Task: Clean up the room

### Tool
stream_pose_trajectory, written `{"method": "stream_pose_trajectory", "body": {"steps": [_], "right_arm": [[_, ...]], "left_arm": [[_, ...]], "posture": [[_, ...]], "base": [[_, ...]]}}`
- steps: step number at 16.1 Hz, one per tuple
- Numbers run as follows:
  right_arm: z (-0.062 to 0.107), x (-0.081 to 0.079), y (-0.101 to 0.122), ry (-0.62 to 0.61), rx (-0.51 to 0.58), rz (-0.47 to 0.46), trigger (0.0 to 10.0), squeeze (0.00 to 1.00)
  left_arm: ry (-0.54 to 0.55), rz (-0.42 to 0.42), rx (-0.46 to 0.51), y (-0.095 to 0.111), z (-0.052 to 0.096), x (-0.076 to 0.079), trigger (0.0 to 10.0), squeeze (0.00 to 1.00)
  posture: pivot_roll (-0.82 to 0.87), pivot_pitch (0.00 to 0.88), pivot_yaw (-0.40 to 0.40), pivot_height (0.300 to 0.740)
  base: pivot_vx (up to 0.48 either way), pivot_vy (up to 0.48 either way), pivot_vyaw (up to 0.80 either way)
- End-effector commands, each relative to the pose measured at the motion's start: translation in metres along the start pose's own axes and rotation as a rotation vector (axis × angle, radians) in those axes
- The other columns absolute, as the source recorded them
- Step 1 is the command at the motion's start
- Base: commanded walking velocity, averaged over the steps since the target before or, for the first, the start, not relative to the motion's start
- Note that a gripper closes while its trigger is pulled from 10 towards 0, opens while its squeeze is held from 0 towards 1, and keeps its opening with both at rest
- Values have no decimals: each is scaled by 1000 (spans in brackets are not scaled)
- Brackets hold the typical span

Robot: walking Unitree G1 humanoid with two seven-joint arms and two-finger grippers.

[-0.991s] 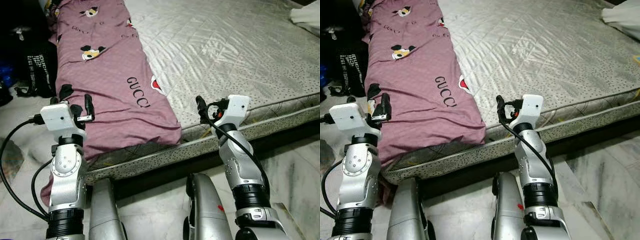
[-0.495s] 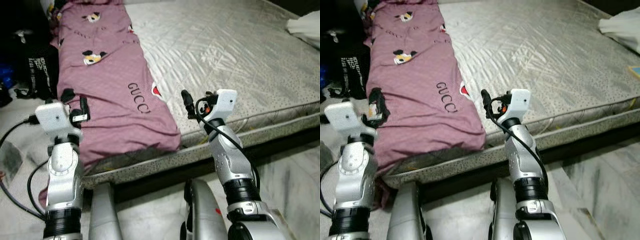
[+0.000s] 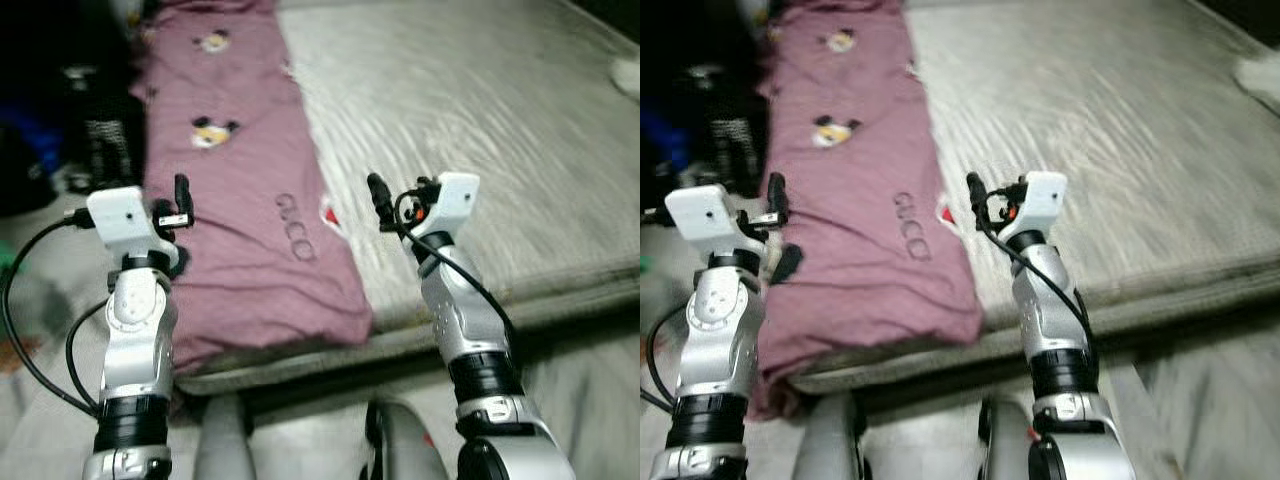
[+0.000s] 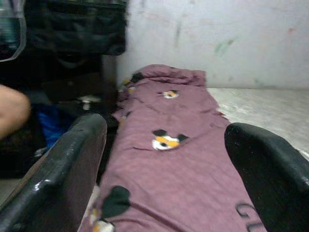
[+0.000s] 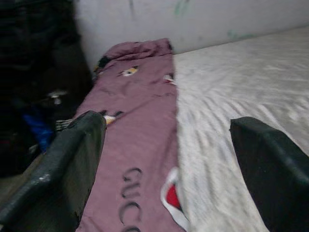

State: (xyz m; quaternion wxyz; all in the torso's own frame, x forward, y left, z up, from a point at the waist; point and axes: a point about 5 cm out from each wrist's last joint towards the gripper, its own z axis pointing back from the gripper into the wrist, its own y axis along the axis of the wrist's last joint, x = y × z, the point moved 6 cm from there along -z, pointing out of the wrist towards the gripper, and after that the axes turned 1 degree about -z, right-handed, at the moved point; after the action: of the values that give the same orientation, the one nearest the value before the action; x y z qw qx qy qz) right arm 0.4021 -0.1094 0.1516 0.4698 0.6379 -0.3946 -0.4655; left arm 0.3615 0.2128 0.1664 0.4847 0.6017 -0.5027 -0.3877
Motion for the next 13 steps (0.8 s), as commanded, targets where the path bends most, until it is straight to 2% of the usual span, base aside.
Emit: {"method": "stream_pose_trajectory", "body": {"steps": [1,2,6,9,10,11,13], "right_arm": [[-3,-4,2,11,5,7,10000,0],[-3,-4,2,10,6,7,10000,0],[3,4,-2,-13,-3,20,10000,0],[7,7,-5,-23,-10,31,10000,0],[11,10,-10,-28,-25,40,10000,0],[14,10,-13,-29,-34,46,10000,0],[16,10,-17,-27,-45,49,10000,0]], "left_arm": [[11,-1,-8,-1,-1,-3,10000,0],[8,0,-14,-2,-1,-2,10000,0],[-24,-17,-45,-7,-3,9,10000,0],[-25,-38,-61,-12,-2,9,10000,0],[-20,-86,-56,-13,-1,9,10000,0],[-9,-99,-68,-15,-1,7,10000,0],[8,-95,-94,-20,-1,6,10000,0]], "posture": [[-57,0,-7,722],[-58,0,-5,737],[-61,0,0,740],[-61,0,0,740],[-64,0,-2,740],[-63,0,-5,740],[-62,0,-7,740]], "base": [[0,0,0],[0,0,0],[0,0,0],[0,0,0],[0,0,0],[0,0,0],[0,0,0]]}}
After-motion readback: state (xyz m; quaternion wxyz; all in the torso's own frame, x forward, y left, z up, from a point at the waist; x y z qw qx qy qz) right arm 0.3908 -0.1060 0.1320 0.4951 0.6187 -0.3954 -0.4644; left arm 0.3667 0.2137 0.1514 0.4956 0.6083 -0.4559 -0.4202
